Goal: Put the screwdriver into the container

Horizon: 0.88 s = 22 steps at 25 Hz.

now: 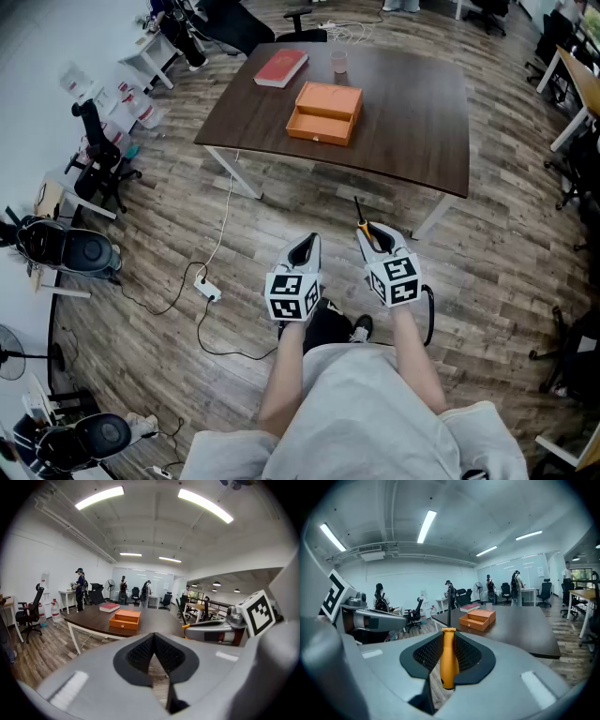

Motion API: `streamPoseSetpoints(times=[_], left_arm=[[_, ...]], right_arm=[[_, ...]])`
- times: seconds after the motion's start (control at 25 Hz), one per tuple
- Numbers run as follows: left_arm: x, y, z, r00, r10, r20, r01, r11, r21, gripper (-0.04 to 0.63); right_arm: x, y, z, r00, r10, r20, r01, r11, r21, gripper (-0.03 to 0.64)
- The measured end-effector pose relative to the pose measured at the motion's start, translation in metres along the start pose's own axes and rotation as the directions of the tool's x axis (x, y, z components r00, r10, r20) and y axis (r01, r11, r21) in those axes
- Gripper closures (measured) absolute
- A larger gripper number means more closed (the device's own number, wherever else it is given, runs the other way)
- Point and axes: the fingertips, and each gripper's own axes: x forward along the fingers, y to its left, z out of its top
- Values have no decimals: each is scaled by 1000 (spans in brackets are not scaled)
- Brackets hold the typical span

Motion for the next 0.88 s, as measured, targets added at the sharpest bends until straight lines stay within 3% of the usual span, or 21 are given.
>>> streamPoseSetpoints(times=[0.32, 0.6, 0.88], left_arm=[[-1, 9, -4, 1000, 11, -23, -11, 1000, 11, 541], [-6, 16, -10, 999, 20, -47, -19, 1000, 22, 541], [26, 39, 4, 999, -13, -29, 13, 1000, 17, 541]], right_arm=[[9, 2, 2, 1000, -4, -3, 4, 1000, -11, 546], [12, 0, 2, 1000, -7, 21, 6, 999, 44, 546], [39, -17, 9, 999, -37, 25, 36, 998, 53, 546]])
